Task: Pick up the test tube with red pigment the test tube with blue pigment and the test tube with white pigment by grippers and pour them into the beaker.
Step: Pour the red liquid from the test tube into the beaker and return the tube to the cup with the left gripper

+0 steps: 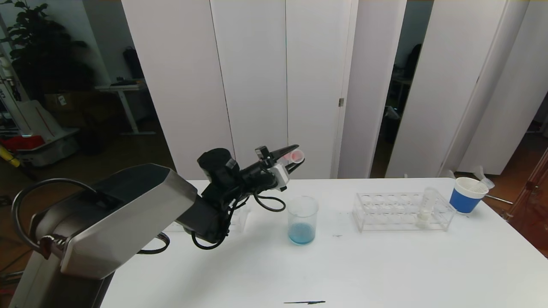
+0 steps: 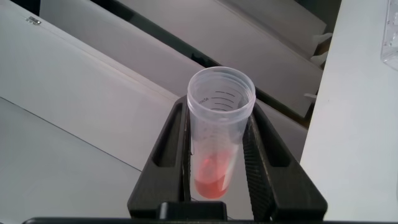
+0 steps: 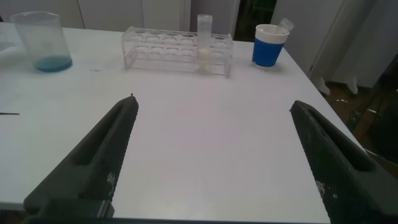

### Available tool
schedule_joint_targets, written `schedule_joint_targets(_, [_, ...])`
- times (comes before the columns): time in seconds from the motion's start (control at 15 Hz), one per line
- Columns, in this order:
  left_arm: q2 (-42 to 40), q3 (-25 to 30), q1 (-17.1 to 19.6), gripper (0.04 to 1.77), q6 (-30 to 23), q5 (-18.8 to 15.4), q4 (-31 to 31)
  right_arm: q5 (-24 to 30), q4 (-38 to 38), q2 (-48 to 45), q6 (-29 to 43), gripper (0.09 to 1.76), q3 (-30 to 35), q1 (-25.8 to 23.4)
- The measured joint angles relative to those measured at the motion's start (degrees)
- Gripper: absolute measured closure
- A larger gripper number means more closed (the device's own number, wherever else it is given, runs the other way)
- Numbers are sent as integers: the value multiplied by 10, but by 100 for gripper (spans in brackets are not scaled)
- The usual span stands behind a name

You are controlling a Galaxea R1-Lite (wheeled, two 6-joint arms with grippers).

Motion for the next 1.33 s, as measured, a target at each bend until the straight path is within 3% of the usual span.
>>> schedule_joint_targets(0.53, [7, 68, -1, 123, 89, 15, -81, 0, 0, 0, 0, 10, 0, 0])
schedule_joint_targets(0.87, [15, 66, 8, 123, 150, 24, -82, 0, 0, 0, 0, 10, 0, 0])
schedule_joint_targets(1.33, [27, 55, 7, 123, 163, 24, -82, 0, 0, 0, 0, 10, 0, 0])
